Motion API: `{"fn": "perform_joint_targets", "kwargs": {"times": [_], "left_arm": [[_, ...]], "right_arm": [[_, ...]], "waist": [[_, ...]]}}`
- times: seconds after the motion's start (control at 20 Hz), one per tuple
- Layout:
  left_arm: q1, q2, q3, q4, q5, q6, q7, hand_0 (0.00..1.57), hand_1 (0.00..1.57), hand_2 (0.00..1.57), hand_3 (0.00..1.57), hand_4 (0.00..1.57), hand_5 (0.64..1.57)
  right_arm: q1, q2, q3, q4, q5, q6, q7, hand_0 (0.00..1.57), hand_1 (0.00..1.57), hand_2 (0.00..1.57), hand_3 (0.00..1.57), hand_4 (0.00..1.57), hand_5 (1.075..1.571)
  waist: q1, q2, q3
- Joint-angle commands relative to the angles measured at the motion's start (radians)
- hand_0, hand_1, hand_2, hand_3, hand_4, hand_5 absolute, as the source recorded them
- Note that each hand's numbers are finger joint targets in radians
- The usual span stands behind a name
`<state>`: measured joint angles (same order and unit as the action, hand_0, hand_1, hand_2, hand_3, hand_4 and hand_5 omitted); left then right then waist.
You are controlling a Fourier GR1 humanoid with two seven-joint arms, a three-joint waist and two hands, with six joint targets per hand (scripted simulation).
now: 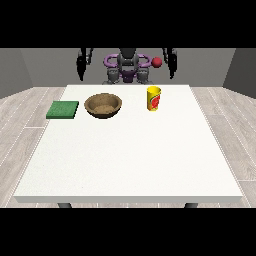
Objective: Pick the cup and pour the ball into the bowl, then pick the bowl and place it on the pad
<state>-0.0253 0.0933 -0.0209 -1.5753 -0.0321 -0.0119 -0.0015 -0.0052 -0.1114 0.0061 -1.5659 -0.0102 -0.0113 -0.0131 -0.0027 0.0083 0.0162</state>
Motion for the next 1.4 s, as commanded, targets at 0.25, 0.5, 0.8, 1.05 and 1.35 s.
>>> {"fn": "perform_joint_targets", "kwargs": {"times": [0.25, 0.5, 0.8, 1.05, 1.35], "left_arm": [[-0.008, 0.035, 0.020, -0.103, 0.021, -0.003, 0.109, 0.00, 0.00, 0.00, 0.00, 0.66, 1.566], [0.116, -0.091, -0.038, -0.241, 0.149, 0.088, 0.403, 0.00, 0.00, 0.00, 0.00, 0.63, 1.564], [-0.039, -0.093, -0.088, -0.395, 0.068, 0.187, 0.489, 0.00, 0.00, 0.00, 0.00, 0.57, 1.559], [-0.107, -0.093, -0.064, -0.283, 0.031, 0.161, 0.269, 0.00, 0.00, 0.00, 0.00, 0.61, 1.555], [-0.116, -0.066, 0.016, -0.115, 0.032, 0.126, -0.042, 0.00, 0.00, 0.00, 0.00, 0.57, 1.520]], "right_arm": [[-0.009, -0.043, -0.014, -0.101, -0.014, 0.007, 0.109, 0.00, 0.00, 0.00, 0.00, 0.87, 1.533], [0.117, 0.034, 0.006, -0.241, -0.111, -0.055, 0.422, 0.00, 0.00, 0.00, 0.00, 0.86, 1.532], [0.024, 0.021, -0.019, -0.395, -0.098, -0.096, 0.458, 0.00, 0.00, 0.00, 0.00, 0.77, 1.544], [-0.061, 0.011, -0.091, -0.342, -0.147, -0.053, 0.302, 0.00, 0.00, 0.00, 0.00, 0.72, 1.540], [-0.052, 0.062, -0.032, -0.293, -0.106, -0.025, 0.115, 0.00, 0.00, 0.00, 0.00, 0.70, 1.545]], "waist": [[0.007, -0.279, -0.0170], [-0.030, -0.463, -0.0165], [-0.022, -0.254, -0.0160], [-0.034, -0.052, -0.0158], [-0.065, 0.141, -0.0165]]}}
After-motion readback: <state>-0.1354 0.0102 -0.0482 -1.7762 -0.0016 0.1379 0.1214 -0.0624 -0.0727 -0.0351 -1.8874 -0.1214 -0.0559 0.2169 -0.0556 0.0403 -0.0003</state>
